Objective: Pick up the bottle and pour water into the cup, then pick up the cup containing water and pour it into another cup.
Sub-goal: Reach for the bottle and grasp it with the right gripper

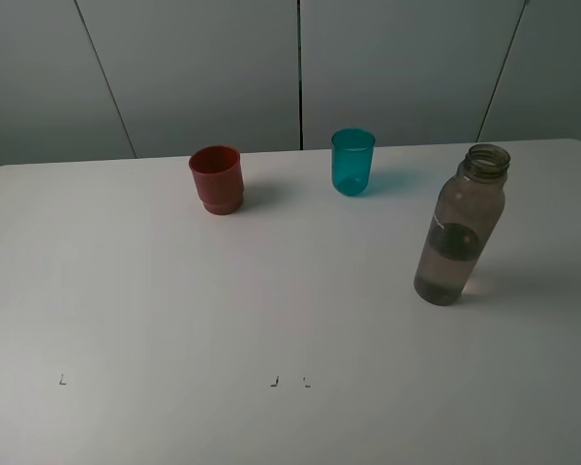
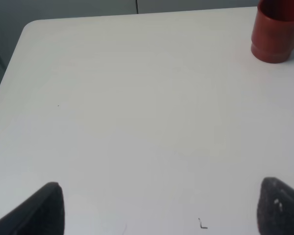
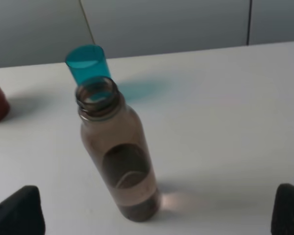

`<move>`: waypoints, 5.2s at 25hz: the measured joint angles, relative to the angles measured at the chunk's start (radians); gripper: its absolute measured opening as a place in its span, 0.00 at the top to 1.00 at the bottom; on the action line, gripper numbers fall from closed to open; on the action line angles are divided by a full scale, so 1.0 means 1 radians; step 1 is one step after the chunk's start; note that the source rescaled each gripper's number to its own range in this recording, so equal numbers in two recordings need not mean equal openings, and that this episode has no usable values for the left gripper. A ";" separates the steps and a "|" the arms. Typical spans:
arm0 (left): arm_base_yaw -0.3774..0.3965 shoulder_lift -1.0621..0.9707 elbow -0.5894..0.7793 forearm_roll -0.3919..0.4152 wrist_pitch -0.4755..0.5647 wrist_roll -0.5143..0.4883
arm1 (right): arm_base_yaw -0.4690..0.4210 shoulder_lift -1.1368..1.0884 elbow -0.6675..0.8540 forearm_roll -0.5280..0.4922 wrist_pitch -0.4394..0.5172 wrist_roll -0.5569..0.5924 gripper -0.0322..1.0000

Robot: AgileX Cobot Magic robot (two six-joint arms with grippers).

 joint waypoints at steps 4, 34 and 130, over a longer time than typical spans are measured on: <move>0.000 0.000 0.000 0.000 0.000 0.000 | 0.000 0.120 0.000 0.073 -0.055 -0.091 0.00; 0.000 0.000 0.000 0.000 0.000 0.000 | 0.327 0.566 0.301 0.205 -0.670 -0.321 0.00; 0.000 0.000 0.000 0.000 0.000 0.000 | 0.327 1.296 0.362 -0.473 -1.645 0.220 0.00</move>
